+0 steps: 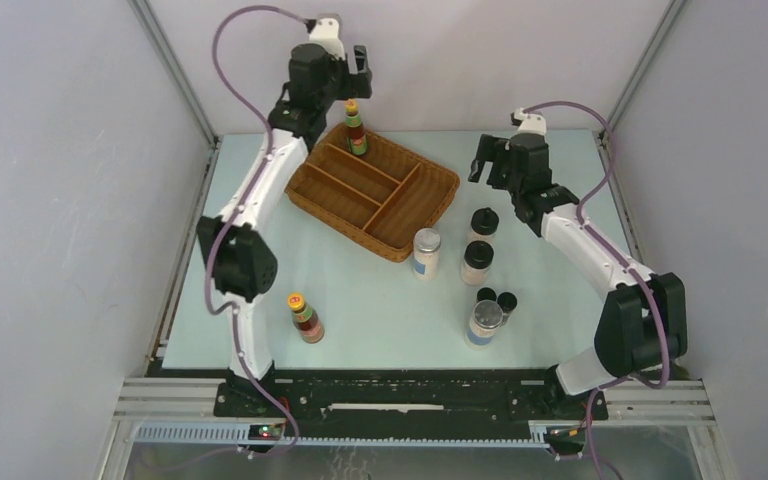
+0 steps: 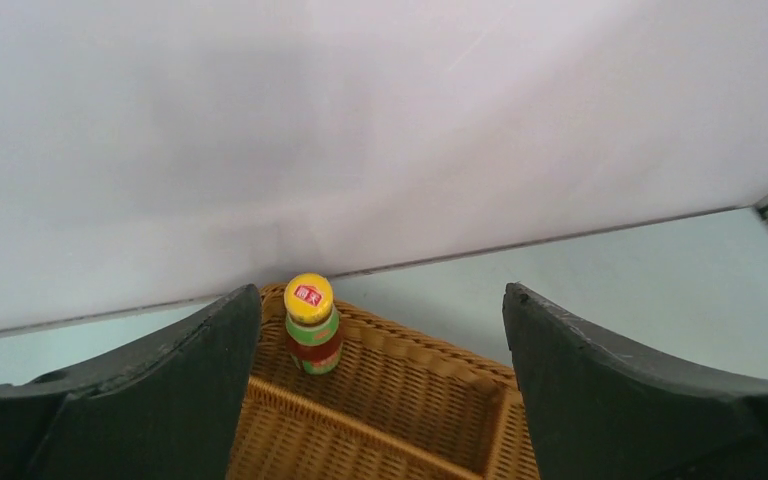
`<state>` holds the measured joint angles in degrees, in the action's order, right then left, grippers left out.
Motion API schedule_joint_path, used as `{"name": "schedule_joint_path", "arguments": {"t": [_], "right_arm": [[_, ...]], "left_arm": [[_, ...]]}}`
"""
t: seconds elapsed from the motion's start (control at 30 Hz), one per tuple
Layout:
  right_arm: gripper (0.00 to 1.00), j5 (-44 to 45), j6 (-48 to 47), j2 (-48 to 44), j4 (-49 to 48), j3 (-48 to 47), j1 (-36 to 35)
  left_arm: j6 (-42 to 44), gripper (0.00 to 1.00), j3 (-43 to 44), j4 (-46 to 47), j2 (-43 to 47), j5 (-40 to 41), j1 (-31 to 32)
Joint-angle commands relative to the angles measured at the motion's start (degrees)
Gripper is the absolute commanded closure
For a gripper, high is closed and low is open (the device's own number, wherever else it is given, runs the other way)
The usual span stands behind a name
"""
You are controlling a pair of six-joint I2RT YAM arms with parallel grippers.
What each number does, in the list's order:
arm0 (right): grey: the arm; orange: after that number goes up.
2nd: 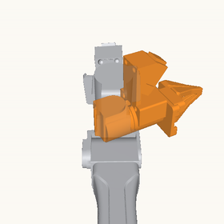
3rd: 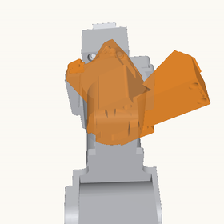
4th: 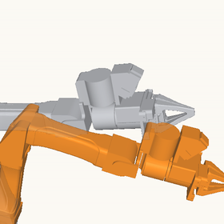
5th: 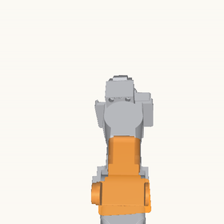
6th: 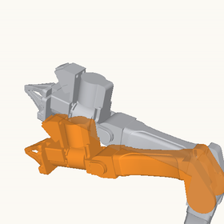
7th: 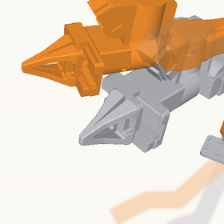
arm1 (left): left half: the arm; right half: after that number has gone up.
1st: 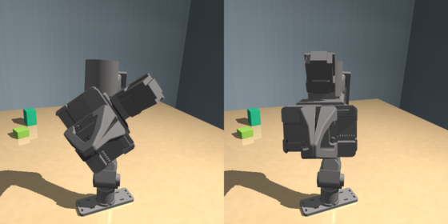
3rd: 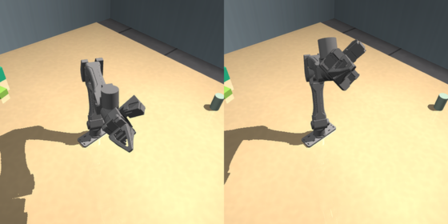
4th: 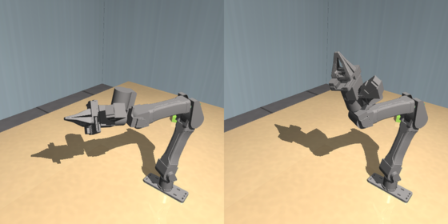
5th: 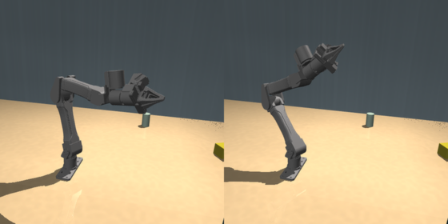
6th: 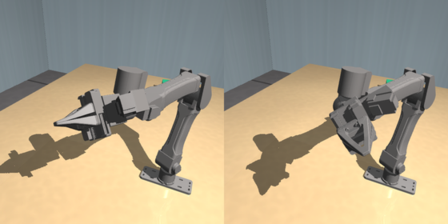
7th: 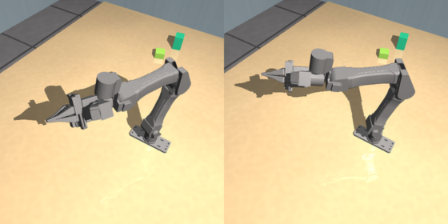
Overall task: Organize the condiment bottles
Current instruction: Pick up the bottle from the center of the board.
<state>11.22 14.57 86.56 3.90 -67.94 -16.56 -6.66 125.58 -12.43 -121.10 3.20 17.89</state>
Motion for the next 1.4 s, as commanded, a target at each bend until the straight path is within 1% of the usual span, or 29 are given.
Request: {"name": "schedule_joint_path", "arguments": {"t": [0.0, 0.2, 0.37, 0.5, 0.6, 0.77, 0.87, 0.97, 1.13, 1.37], "right_arm": [[0.00, -2.52, -5.11, -4.88, 3.33, -4.07, -2.51], [0.00, -6.91, -9.08, -9.85, 7.13, -5.62, -7.62], [0.00, -13.01, -10.52, -14.12, 11.28, -6.26, -12.44], [0.00, -14.33, -11.97, -15.99, 13.47, -6.31, -19.17], [0.00, -14.73, -12.83, -16.34, 14.30, -6.25, -25.68], [0.00, -17.42, -14.46, -15.45, 15.22, -6.27, -34.96], [0.00, -19.58, -16.51, -14.23, 15.06, -5.66, -39.69], [0.00, -22.36, -18.52, -13.17, 12.83, -4.08, -43.53], [0.00, -25.92, -19.73, -10.25, 10.70, -3.89, -47.12], [0.00, -27.96, -21.74, -7.18, 7.97, -3.87, -51.96]], "left_arm": [[-2.30, 0.05, -6.88, -0.50, 14.42, 3.21, 0.68], [-4.24, 0.06, -16.69, -6.91, 28.71, 7.10, 2.00], [-7.44, 0.07, -31.95, -8.82, 43.92, 11.66, 3.38], [-11.51, 0.07, -41.78, -10.36, 56.78, 14.67, 4.09], [-13.79, 0.08, -47.01, -11.67, 63.48, 16.08, 5.46], [-14.16, 0.09, -51.72, -15.25, 70.99, 17.44, 8.87], [-14.17, 0.11, -53.96, -17.44, 75.00, 17.41, 9.53], [-14.16, 0.11, -56.01, -19.56, 79.24, 16.84, 9.71], [-14.18, 0.11, -58.03, -21.82, 84.76, 15.55, 9.80], [-12.89, 0.11, -59.83, -23.41, 91.92, 14.34, 9.80]]}}
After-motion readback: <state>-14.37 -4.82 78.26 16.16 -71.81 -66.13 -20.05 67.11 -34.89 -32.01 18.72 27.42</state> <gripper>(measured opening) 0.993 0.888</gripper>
